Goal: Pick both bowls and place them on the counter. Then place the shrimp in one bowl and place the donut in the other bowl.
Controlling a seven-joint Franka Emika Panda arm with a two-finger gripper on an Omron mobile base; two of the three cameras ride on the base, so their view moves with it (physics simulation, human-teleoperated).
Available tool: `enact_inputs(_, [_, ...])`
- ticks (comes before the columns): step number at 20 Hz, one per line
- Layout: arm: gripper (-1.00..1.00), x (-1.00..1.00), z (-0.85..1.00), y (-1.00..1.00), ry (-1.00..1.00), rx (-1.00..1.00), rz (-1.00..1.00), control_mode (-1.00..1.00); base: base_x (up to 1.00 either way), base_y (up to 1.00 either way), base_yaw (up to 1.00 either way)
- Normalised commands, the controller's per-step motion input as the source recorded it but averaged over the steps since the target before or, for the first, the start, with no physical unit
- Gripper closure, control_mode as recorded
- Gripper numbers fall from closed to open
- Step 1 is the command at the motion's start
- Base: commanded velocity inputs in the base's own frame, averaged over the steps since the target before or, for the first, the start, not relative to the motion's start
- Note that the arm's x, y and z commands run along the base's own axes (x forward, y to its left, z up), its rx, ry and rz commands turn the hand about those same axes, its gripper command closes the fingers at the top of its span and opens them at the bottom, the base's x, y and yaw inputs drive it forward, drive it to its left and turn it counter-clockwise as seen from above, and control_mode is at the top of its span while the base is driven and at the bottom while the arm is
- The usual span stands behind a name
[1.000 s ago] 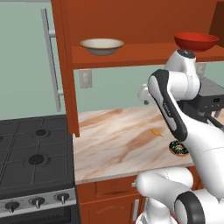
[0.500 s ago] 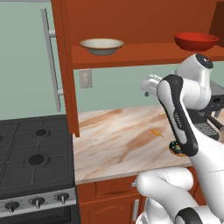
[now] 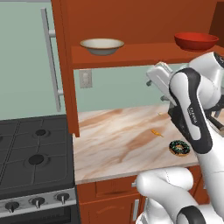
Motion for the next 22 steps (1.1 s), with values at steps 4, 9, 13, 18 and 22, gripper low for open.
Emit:
enact_inputs(4, [-1.00,-0.01,0.32,0.03,0.00,0.22,0.00,-1.00,0.00,0.00,0.00])
enact_inputs(9, [-1.00,0.00,0.26,0.09,0.00,0.11,-0.06,-1.00,0.00,0.00,0.00])
enact_inputs(13, [-1.00,0.02,0.25,0.08,0.00,0.11,-0.05,-1.00,0.00,0.00,0.00])
enact_inputs(18, [-1.00,0.06,0.26,0.18,-0.02,0.12,0.00,-1.00,0.00,0.00,0.00])
enact_inputs(22, [-1.00,0.17,0.22,0.16,0.00,0.11,0.00,-1.00,0.00,0.00,0.00])
